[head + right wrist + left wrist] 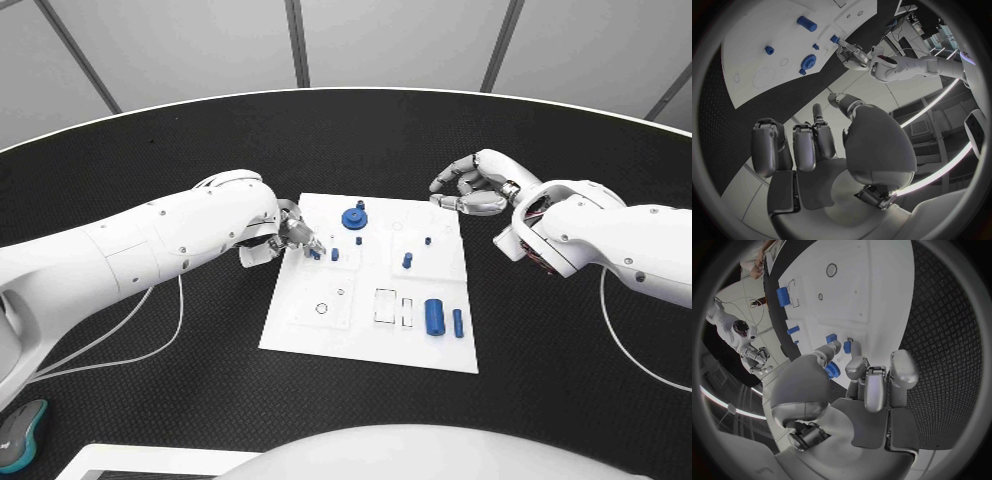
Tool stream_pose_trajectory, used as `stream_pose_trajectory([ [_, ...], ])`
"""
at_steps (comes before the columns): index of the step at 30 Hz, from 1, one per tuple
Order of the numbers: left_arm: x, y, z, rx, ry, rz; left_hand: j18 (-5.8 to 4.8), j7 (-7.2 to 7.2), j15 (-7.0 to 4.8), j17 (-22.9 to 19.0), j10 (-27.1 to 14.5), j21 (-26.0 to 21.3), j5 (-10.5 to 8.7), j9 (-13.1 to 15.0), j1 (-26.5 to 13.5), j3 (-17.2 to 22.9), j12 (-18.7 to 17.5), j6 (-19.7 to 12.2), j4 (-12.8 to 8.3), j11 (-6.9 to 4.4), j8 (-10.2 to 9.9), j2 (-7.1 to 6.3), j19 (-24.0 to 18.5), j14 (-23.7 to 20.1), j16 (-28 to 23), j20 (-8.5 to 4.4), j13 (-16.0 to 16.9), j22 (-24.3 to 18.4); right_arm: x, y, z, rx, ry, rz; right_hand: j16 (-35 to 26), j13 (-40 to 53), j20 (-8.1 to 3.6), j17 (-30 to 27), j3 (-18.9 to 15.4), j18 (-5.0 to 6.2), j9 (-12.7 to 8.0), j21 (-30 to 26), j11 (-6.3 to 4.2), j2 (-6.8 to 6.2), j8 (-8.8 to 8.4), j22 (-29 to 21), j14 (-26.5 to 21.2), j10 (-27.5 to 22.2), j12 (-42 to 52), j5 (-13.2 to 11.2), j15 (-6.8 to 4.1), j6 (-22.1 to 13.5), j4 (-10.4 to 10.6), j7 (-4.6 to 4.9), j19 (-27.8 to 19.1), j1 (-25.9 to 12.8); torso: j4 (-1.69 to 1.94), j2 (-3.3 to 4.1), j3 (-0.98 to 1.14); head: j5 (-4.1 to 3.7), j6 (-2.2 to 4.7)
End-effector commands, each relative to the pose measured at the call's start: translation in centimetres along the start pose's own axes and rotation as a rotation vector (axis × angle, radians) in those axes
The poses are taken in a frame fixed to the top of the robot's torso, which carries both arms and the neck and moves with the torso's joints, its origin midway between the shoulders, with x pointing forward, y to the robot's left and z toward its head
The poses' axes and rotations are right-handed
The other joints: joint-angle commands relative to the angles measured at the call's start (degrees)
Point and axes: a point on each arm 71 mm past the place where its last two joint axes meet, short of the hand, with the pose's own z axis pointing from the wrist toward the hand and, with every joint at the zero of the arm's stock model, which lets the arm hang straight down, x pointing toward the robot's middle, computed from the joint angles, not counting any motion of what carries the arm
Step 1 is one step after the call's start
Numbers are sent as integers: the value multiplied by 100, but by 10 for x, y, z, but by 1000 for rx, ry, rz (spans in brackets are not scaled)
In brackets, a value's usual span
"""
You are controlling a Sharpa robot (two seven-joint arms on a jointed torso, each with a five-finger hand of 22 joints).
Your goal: Assemble the parts on the task board
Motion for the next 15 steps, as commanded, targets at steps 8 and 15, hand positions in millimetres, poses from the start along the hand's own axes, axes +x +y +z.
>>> stream_pose_trajectory([
  [8, -1, 1, -1, 0, -3, -8, -92, 4, -45, 1292, -30, 10, 0, -16, 154, -51, -25, 25, 5, 17, -28, 54, 19, 540, 10, -6, -11, -25, 0, 0, 0, 0, 1, 0, -28, 683, -30, 758, 30, 66, -6, -31, -36, -6, 29, 707, 422, 4, 3, 34, -50, -36, 1, 3, 184, -40, -1, -2, 3, 5, 1],
  [15, -1, 0, 0, 3, -4, -15, -81, 5, -46, 1244, -64, -18, 4, -32, 289, -50, -64, 3, 10, 18, -41, 155, -10, 528, -7, -8, -71, -79, 0, 0, 0, 0, 2, 0, -25, 691, -30, 763, 36, 64, -7, -28, -37, -4, 35, 712, 423, 10, 12, 39, -50, -35, -2, 2, 187, -38, -4, 0, 3, 7, 13],
])
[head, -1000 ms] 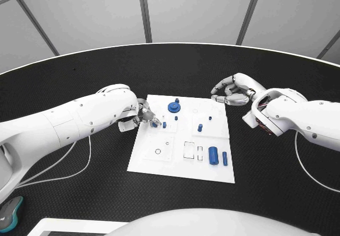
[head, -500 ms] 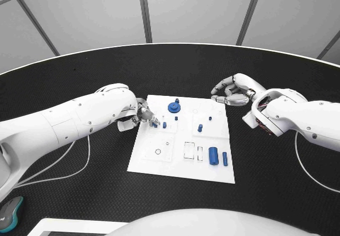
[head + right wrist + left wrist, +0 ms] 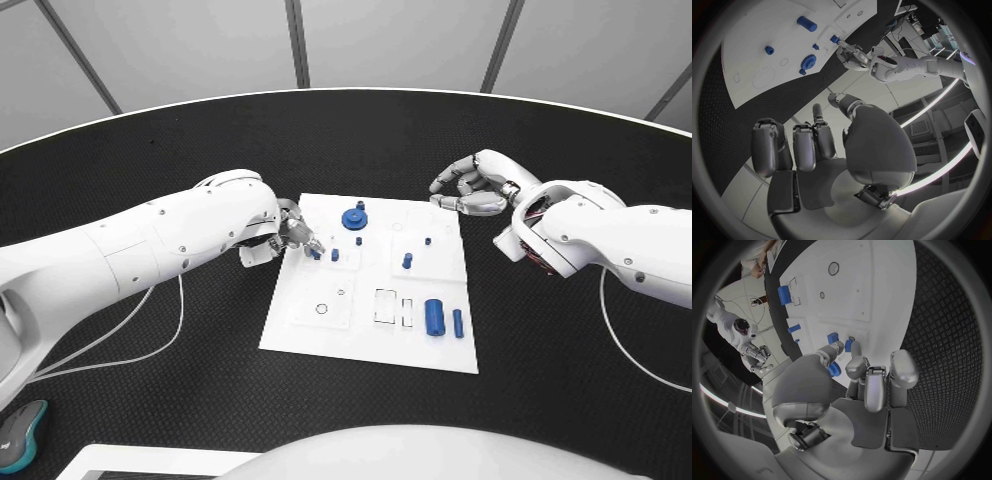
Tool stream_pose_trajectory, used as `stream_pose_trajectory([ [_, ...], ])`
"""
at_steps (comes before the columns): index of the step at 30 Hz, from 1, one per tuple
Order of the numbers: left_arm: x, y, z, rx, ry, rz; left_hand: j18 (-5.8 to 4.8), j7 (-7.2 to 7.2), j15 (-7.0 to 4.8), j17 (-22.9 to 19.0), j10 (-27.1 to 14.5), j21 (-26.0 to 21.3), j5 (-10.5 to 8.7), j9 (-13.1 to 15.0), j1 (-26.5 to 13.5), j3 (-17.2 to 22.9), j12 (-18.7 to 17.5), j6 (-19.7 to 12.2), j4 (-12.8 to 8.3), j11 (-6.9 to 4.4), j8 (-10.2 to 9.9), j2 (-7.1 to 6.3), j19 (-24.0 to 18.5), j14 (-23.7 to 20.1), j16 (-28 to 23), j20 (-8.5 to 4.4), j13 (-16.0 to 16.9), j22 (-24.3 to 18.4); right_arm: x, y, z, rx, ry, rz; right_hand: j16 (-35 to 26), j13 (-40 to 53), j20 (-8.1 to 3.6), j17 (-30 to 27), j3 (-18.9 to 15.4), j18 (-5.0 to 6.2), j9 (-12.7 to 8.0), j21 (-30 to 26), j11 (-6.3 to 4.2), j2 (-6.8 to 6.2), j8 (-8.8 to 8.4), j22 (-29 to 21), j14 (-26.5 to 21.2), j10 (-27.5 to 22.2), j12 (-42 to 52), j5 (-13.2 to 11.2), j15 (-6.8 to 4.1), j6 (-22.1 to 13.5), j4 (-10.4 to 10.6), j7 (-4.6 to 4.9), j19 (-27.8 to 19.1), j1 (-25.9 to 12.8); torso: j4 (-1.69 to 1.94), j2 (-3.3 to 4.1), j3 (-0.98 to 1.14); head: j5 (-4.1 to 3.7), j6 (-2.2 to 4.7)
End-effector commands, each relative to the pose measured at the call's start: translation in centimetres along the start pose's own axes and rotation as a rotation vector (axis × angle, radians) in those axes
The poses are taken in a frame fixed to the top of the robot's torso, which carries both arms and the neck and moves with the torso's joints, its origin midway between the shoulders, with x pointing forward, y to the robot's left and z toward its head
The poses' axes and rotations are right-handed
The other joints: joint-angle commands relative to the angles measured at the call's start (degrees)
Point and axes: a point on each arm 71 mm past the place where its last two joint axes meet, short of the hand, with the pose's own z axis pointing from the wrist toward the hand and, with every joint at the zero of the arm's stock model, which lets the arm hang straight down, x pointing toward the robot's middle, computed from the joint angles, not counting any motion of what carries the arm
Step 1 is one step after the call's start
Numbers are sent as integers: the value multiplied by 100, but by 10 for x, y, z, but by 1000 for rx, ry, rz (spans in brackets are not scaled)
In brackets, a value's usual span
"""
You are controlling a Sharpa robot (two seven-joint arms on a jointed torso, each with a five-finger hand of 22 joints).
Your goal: Assemble the parts on the task board
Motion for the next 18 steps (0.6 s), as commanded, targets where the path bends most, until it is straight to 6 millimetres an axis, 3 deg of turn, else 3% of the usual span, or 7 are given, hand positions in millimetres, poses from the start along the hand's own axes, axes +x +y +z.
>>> stream_pose_trajectory([
  [1, 0, 0, 0, -1, -1, -2, -81, 5, -46, 1244, -42, -18, 4, -9, 86, -35, -35, 3, -6, -4, -41, 8, -9, 528, -7, -8, -32, -30, 0, 0, 0, 0, 0, 0, -25, 691, -30, 764, 36, 64, -8, -28, -37, -4, 35, 712, 423, 10, 12, 39, -50, -35, -2, 2, 187, -38, -1, 2, 0, 2, 9],
  [18, -2, 0, 1, 0, -12, -11, -75, 10, -44, 1225, -72, -37, 6, -17, 167, -36, -66, -21, -14, 0, -49, 47, -27, 523, -14, -8, -81, -64, 0, -1, 0, 2, 0, -1, -25, 691, -30, 764, 36, 64, -8, -28, -37, -4, 35, 712, 423, 10, 12, 39, -50, -35, -2, 2, 187, -38, -3, 4, -3, -3, 12],
])
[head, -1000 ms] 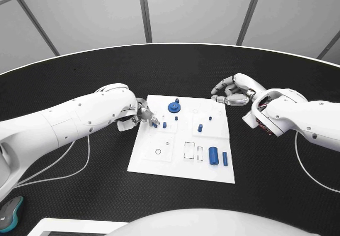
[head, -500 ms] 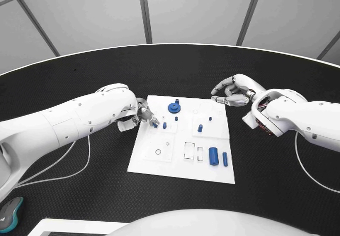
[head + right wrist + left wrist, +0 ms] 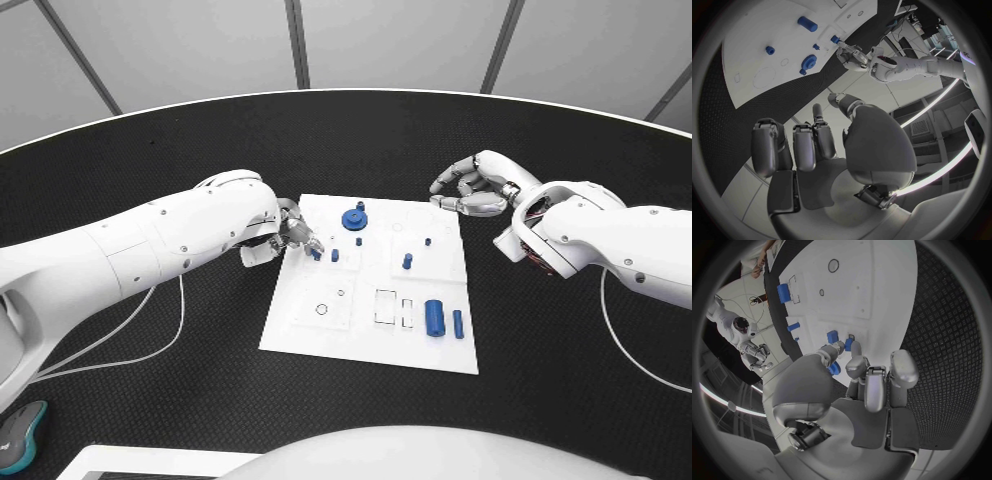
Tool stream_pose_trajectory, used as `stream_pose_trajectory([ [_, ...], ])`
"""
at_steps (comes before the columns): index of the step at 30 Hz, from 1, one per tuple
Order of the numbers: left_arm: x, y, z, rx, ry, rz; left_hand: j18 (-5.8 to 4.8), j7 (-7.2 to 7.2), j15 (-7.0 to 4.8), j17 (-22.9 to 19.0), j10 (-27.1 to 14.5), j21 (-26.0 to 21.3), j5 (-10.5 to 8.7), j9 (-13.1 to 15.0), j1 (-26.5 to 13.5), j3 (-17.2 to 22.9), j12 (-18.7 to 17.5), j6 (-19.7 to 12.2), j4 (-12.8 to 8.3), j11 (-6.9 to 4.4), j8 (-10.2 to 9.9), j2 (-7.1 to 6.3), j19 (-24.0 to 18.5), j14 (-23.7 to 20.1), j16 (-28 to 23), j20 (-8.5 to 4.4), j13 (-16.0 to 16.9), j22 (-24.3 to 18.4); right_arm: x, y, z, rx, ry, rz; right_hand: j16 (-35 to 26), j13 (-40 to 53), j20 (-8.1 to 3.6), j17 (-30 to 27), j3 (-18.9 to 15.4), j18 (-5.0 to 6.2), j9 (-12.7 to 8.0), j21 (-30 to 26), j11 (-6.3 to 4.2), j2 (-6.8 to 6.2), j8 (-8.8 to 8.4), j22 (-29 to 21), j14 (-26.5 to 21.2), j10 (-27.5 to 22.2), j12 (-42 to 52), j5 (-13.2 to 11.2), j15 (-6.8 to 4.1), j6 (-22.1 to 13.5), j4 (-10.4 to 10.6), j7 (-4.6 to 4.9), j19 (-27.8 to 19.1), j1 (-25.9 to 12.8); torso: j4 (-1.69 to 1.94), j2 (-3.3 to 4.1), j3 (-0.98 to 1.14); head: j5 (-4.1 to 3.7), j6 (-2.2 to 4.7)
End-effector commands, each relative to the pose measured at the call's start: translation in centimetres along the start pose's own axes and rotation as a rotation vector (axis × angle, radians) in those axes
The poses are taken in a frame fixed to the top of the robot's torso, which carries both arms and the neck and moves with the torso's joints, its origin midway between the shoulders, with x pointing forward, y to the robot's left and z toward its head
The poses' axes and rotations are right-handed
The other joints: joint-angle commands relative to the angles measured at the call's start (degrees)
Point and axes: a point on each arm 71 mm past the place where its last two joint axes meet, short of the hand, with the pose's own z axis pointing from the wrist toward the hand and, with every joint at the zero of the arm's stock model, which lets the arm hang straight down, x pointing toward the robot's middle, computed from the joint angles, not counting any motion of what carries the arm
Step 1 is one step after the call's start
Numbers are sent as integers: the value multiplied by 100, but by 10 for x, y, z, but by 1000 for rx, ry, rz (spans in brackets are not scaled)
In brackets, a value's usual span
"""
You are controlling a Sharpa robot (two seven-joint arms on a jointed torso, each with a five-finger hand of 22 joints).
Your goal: Assemble the parts on the task board
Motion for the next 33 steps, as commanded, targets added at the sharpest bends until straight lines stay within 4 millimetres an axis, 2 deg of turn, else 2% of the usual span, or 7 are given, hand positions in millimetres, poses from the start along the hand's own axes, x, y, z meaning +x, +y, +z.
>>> stream_pose_trajectory([
  [1, 0, 0, 0, 2, -3, -2, -72, 10, -43, 1211, -34, -46, 10, -13, 118, -26, -30, -26, -14, 0, -28, 37, -36, 520, -17, -7, -12, -26, 0, 0, 0, 0, 0, 0, -25, 691, -30, 764, 36, 64, -8, -28, -37, -4, 35, 712, 423, 11, 12, 39, -50, -35, -2, 2, 187, -38, 0, 1, -3, -3, 0],
  [3, 0, -1, 0, 5, -3, -2, -69, 11, -42, 1200, -46, -56, 17, -18, 198, 5, -42, -42, -17, 1, -31, 114, -44, 517, -22, -6, -26, -42, 0, 0, 0, 0, 1, 0, -25, 691, -30, 764, 36, 64, -8, -28, -37, -4, 35, 712, 423, 11, 12, 39, -50, -35, -2, 2, 187, -38, 2, 2, -5, -1, 1],
  [4, 0, -1, 0, 6, -3, -2, -58, 10, -43, 1166, -78, -83, 28, -24, 339, 97, -75, -81, -61, -1, -38, 224, -70, 509, -35, -7, -79, -91, 0, 0, 0, 0, 1, 0, -25, 691, -30, 764, 36, 64, -8, -28, -37, -4, 35, 712, 423, 11, 12, 39, -50, -35, -2, 2, 187, -38, 3, 2, -5, -1, 2],
  [5, 0, -1, 0, 7, -3, -1, -56, 13, -40, 1152, -93, -92, 32, -25, 412, 152, -90, -103, -87, 3, -36, 270, -78, 505, -40, -5, -99, -107, 0, 0, 0, 0, 1, 0, -25, 691, -30, 764, 36, 64, -8, -28, -37, -4, 35, 712, 423, 11, 12, 39, -50, -35, -2, 2, 187, -38, 4, 3, -5, -2, 2],
  [9, 0, -2, 0, 11, 0, -1, -46, 32, -28, 1095, -143, -124, 54, -14, 644, 446, -141, -196, -218, 15, -13, 374, -107, 492, -62, 3, -174, -157, 0, 0, 0, 1, 3, 0, -25, 691, -30, 764, 36, 64, -8, -28, -37, -4, 35, 712, 423, 11, 12, 39, -50, -35, -2, 2, 187, -38, 8, 1, -3, -2, 2],
  [16, 1, -2, 0, 17, 16, -2, -38, 106, 21, 1039, -184, -152, 62, 108, 741, 1436, -215, -373, -560, 69, 172, 304, -133, 482, -85, 40, -271, -202, 0, -1, 0, 1, 4, 0, -25, 691, -30, 764, 36, 64, -8, -28, -37, -4, 35, 712, 423, 11, 12, 39, -50, -35, -2, 2, 187, -38, 4, 2, -4, -2, -3],
  [33, 3, -2, 0, 45, 47, -24, -38, 134, 40, 1023, -206, -152, 51, 229, 663, 1815, -258, -444, -717, 93, 286, 346, -141, 478, -91, 64, -352, -202, 0, -1, 0, 2, 4, 0, -26, 697, -30, 765, 41, 63, -10, -23, -37, -1, 44, 718, 423, 16, 19, 44, -51, -33, -3, 2, 190, -40, 6, 4, -6, -6, -8],
])
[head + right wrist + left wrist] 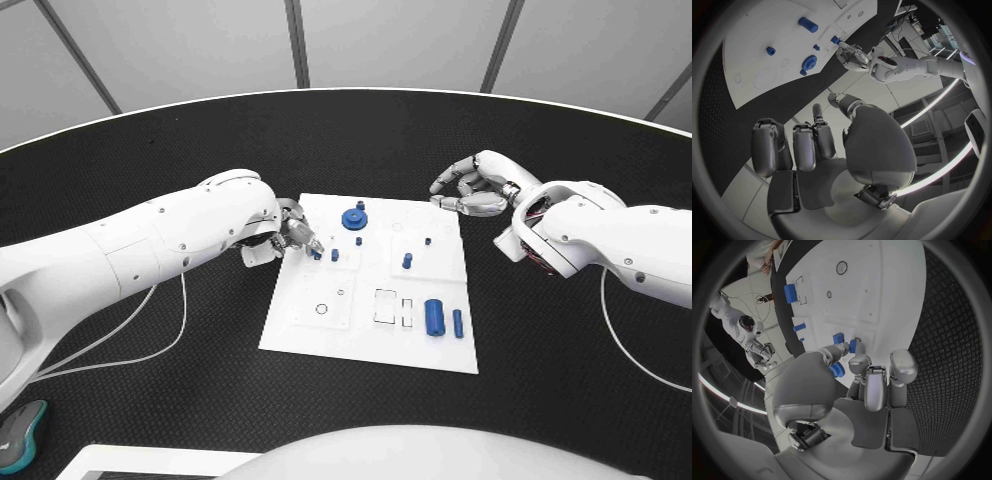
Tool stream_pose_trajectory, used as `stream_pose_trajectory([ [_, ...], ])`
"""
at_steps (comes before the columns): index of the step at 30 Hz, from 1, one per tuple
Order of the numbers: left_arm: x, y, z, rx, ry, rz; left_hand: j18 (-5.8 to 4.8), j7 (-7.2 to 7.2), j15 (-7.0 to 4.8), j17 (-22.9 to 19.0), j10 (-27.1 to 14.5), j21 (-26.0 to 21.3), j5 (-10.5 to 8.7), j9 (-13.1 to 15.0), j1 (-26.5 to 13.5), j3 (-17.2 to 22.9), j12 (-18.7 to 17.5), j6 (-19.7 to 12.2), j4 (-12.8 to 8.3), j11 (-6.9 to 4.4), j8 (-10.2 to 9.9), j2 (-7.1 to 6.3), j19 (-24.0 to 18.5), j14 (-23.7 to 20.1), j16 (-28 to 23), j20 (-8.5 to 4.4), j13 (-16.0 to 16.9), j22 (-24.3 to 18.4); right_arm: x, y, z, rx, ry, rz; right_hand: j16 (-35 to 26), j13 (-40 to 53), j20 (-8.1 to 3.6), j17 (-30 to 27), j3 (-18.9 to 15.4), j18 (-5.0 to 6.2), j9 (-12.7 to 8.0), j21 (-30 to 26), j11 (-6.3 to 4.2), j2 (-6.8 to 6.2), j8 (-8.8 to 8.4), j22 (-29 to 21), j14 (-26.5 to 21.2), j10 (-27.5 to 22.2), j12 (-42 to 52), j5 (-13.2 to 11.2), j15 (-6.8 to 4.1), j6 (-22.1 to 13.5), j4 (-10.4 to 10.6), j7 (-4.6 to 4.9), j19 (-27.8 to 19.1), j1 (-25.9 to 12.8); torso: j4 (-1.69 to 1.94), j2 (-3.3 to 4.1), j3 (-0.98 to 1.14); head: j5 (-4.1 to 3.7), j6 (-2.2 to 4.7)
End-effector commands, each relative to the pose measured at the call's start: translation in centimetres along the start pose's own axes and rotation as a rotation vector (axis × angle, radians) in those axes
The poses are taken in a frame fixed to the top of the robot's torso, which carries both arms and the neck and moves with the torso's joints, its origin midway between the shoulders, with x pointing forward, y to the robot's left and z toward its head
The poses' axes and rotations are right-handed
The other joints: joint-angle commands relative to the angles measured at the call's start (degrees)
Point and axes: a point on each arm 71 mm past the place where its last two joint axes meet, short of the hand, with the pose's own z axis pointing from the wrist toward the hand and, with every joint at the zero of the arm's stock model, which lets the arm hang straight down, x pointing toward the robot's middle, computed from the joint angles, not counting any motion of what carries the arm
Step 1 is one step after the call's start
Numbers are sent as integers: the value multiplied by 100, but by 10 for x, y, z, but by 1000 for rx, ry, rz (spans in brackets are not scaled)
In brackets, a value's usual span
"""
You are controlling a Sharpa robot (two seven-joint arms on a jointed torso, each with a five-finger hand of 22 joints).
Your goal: Assemble the parts on the task board
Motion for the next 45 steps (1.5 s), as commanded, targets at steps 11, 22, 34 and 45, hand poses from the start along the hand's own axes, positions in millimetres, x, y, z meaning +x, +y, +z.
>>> stream_pose_trajectory([
  [11, 1, -1, -1, 0, 33, 17, -49, -4, 41, 1026, 16, 21, 26, 54, 16, 699, -4, -53, -688, 11, 44, 30, -1, 479, -6, 19, 64, 72, 0, 0, 0, -1, 0, 0, -26, 693, -30, 760, 41, 63, -5, -23, -37, -1, 20, 718, 423, 16, 19, 10, -51, -33, -3, 2, 190, -40, 0, 3, 0, 7, -10],
  [22, -2, -1, -1, -17, 2, 41, -66, -9, 33, 1104, 52, 79, 68, 93, 12, 774, 9, -24, -798, 3, 57, -15, 54, 499, 24, 18, 76, 176, 0, 0, 0, -1, -1, 0, -26, 693, -30, 760, 41, 63, -5, -23, -37, -1, 20, 718, 423, 16, 19, 10, -51, -33, -3, 2, 190, -40, 0, 6, 2, 7, -13],
  [34, -1, -7, 0, -23, 4, 85, -76, -13, 28, 1139, 89, 110, 95, 110, 0, 813, 32, -5, -847, -2, 57, -43, 84, 508, 38, 14, 117, 231, 0, 1, 0, -2, 0, 1, -26, 693, -30, 760, 41, 63, -5, -23, -37, -1, 20, 718, 423, 16, 19, 10, -51, -33, -3, 2, 190, -40, 1, -2, 6, 9, -23],
  [45, 0, -10, 1, -29, 1, 114, -76, -15, 27, 1144, 95, 112, 102, 114, -5, 824, 33, 2, -861, -4, 56, -51, 85, 509, 39, 13, 118, 230, 0, 1, 0, -2, -1, 1, -26, 693, -30, 760, 41, 63, -5, -23, -37, -1, 20, 718, 423, 16, 19, 10, -51, -33, -3, 2, 190, -40, 1, -2, 4, 10, -18],
])
